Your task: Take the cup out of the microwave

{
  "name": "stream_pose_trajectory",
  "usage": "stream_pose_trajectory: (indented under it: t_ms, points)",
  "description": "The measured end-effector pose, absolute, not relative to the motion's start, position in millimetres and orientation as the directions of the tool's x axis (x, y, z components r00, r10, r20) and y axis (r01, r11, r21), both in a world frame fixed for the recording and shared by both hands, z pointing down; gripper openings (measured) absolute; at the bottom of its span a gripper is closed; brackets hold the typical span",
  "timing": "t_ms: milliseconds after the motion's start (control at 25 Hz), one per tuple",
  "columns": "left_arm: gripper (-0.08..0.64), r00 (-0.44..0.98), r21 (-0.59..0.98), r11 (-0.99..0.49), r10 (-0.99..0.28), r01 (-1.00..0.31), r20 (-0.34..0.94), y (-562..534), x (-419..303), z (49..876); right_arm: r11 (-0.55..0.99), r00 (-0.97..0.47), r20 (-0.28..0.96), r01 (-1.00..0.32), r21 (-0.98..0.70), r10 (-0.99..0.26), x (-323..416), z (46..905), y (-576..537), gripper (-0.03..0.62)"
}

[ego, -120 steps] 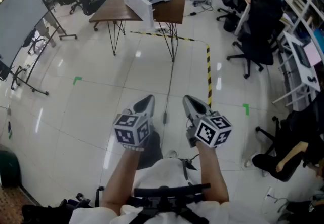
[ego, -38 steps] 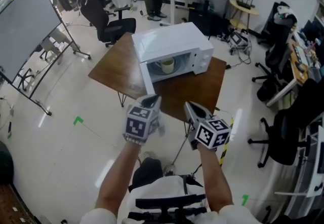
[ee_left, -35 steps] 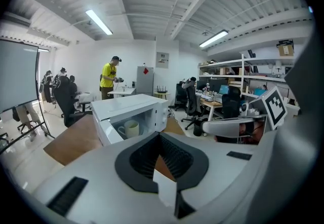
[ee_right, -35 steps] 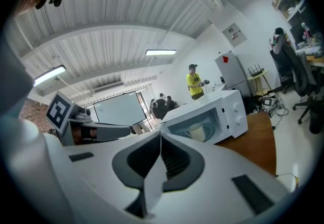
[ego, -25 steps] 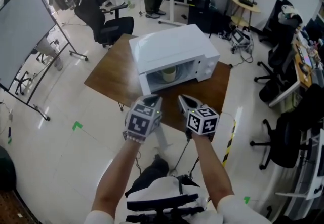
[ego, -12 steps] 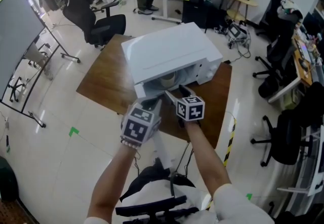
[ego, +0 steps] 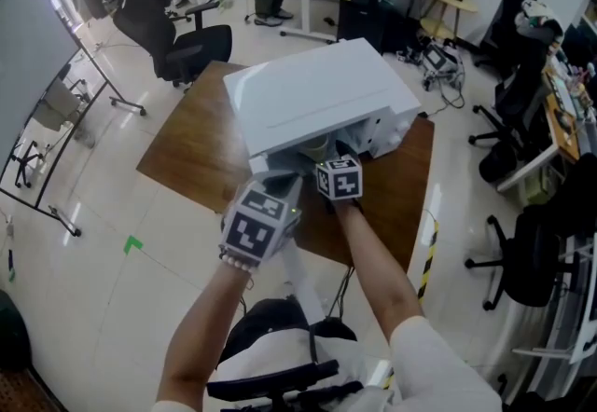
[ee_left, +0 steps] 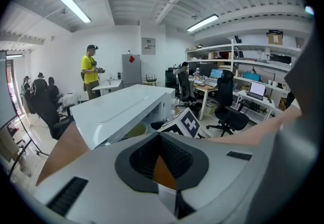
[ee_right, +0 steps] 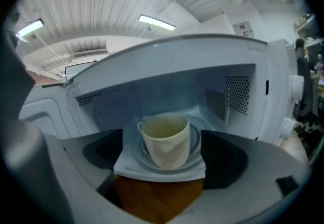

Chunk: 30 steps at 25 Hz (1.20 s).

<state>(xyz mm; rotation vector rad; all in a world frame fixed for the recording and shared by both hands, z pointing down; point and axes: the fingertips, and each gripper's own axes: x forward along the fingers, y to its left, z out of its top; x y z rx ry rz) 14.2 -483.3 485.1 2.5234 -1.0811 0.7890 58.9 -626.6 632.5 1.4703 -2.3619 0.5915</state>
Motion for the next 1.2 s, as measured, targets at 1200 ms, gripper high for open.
stream_pose_trajectory:
  t_ms: [1200]
  points:
    - [-0.011,0.582,0.047,-0.665,-0.615,-0.745,0.531,-494,16,486,0.475,-0.468,0.393,-0.876,-0.087,-0.792,29,678,-692,0.533]
